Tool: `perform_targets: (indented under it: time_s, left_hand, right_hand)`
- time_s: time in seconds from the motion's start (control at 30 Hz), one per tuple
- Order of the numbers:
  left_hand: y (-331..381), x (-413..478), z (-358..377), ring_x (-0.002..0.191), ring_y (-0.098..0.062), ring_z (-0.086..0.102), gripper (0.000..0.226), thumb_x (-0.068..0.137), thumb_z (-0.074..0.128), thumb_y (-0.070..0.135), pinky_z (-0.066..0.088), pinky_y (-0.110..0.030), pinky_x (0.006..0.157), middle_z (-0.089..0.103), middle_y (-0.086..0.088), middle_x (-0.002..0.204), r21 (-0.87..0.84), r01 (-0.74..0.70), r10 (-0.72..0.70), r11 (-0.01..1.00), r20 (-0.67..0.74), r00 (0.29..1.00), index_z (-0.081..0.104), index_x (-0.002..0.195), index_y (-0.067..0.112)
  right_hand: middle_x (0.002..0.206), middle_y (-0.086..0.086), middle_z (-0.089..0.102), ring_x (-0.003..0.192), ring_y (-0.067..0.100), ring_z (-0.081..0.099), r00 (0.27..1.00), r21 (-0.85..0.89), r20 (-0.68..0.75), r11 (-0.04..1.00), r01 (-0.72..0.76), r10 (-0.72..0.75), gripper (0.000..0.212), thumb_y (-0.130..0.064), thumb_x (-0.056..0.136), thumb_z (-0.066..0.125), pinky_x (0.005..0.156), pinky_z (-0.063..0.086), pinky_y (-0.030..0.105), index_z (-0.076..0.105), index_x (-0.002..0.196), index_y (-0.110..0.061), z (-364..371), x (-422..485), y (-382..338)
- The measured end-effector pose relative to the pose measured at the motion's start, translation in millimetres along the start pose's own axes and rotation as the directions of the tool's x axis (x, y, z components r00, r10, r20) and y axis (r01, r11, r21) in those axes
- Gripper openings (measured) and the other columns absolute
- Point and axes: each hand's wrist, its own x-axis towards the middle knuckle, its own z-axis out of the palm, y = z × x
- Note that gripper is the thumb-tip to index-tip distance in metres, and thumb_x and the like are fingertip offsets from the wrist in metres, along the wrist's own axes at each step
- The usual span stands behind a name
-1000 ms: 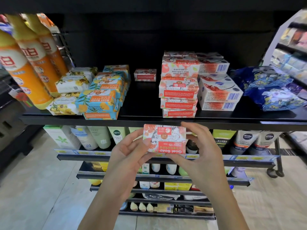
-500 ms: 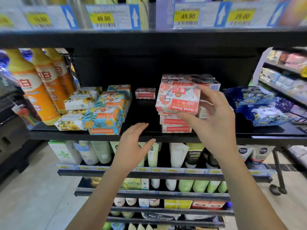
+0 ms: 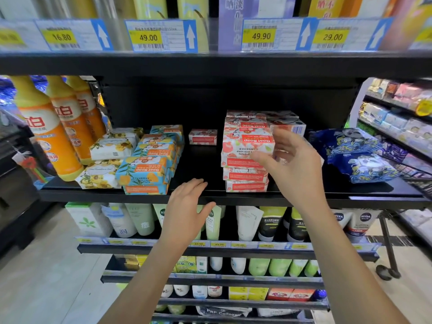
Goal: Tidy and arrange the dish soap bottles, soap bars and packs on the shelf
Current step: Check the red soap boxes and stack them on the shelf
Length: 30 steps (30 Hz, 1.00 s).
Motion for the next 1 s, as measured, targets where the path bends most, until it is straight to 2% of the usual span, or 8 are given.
perform_targets:
  time_s: [0.2, 0.33, 0.47, 0.63, 0.77, 0.83, 0.9, 1.0]
  left_hand:
    - [-0.7, 0.7, -0.3, 0.141, -0.023, 0.046, 0.056, 0.093, 0.073, 0.033, 0.021, -0.031, 0.118, 0.056, -0.002, 0.148, 0.004, -0.009, 0.009, 1.0, 0.003, 1.0, 0.058, 0.143, 0.014]
    - [1.1, 3.9, -3.3, 0.143, -0.022, 0.043, 0.054, 0.095, 0.071, 0.033, 0.022, -0.032, 0.119, 0.053, -0.001, 0.151, 0.009, -0.003, 0.003, 1.0, 0.027, 1.0, 0.057, 0.145, 0.015]
    - [3.7, 10.2, -12.1, 0.14, -0.017, 0.046, 0.05, 0.099, 0.064, 0.035, 0.034, -0.033, 0.115, 0.054, 0.004, 0.148, 0.009, 0.002, -0.002, 1.0, 0.051, 0.999, 0.055, 0.145, 0.019]
    - [16.1, 22.5, -35.8, 0.128, -0.018, 0.056, 0.042, 0.099, 0.063, 0.029, 0.047, -0.033, 0.104, 0.06, 0.004, 0.138, -0.025, -0.042, 0.042, 0.999, 0.015, 0.999, 0.061, 0.139, 0.016]
    - [29.3, 54.0, -70.3, 0.125, -0.019, 0.058, 0.04, 0.098, 0.064, 0.029, 0.043, -0.029, 0.101, 0.064, 0.0, 0.135, 0.057, -0.084, 0.085, 0.995, -0.018, 0.996, 0.063, 0.137, 0.017]
    - [33.9, 77.7, -90.2, 0.122, -0.023, 0.06, 0.041, 0.097, 0.064, 0.03, 0.045, -0.033, 0.099, 0.066, -0.003, 0.133, 0.107, -0.102, 0.105, 0.989, -0.029, 0.994, 0.063, 0.137, 0.017]
    - [31.1, 109.1, -104.0, 0.123, -0.026, 0.061, 0.044, 0.096, 0.065, 0.031, 0.047, -0.039, 0.103, 0.067, -0.004, 0.133, 0.156, -0.118, 0.115, 0.981, 0.029, 0.993, 0.063, 0.138, 0.018]
    - [18.8, 164.5, -106.3, 0.128, -0.025, 0.057, 0.052, 0.095, 0.066, 0.037, 0.047, -0.039, 0.108, 0.062, -0.001, 0.141, 0.247, -0.115, 0.062, 0.962, 0.212, 0.975, 0.057, 0.143, 0.023]
  right_hand:
    - [0.118, -0.013, 0.069, 0.111, 0.0, 0.062, 0.995, -0.105, -0.088, 0.993, -0.048, 0.039, 0.035, -0.036, 0.091, 0.074, 0.099, 0.049, 0.022, 0.069, 0.123, -0.025, -10.0, -34.3, 41.2]
    - [0.122, -0.009, 0.063, 0.12, 0.011, 0.056, 0.999, -0.313, 0.019, 0.949, -0.042, 0.05, 0.034, -0.027, 0.092, 0.073, 0.101, 0.045, 0.022, 0.07, 0.125, -0.018, -12.7, -53.8, 75.4]
    - [0.126, 0.0, 0.063, 0.125, 0.02, 0.051, 0.992, -0.462, 0.121, 0.886, 0.033, 0.026, 0.047, -0.032, 0.085, 0.082, 0.105, 0.036, 0.027, 0.07, 0.127, -0.013, -11.2, -55.8, 94.4]
    - [0.116, 0.005, 0.067, 0.116, 0.026, 0.053, 0.996, -0.503, 0.091, 0.862, 0.057, -0.012, 0.05, -0.03, 0.077, 0.088, 0.103, 0.046, 0.043, 0.074, 0.12, -0.008, -2.3, -50.2, 104.0]
    - [0.115, 0.004, 0.067, 0.114, 0.025, 0.052, 0.998, -0.493, 0.06, 0.869, 0.037, -0.008, 0.047, -0.028, 0.077, 0.089, 0.101, 0.044, 0.039, 0.075, 0.117, -0.008, 0.6, -48.8, 107.2]
    - [0.115, 0.003, 0.066, 0.114, 0.022, 0.05, 0.998, -0.486, 0.058, 0.873, 0.037, -0.01, 0.046, -0.027, 0.076, 0.089, 0.101, 0.042, 0.036, 0.075, 0.117, -0.009, 0.8, -48.2, 108.5]
    - [0.116, 0.002, 0.066, 0.115, 0.019, 0.049, 0.998, -0.47, 0.059, 0.882, 0.038, -0.012, 0.046, -0.027, 0.076, 0.089, 0.101, 0.038, 0.033, 0.075, 0.116, -0.01, 0.5, -47.4, 109.4]
    - [0.114, 0.0, 0.066, 0.113, 0.02, 0.051, 0.998, -0.458, 0.059, 0.888, 0.052, -0.027, 0.046, -0.029, 0.074, 0.089, 0.099, 0.041, 0.035, 0.076, 0.114, -0.011, -0.1, -46.5, 112.2]
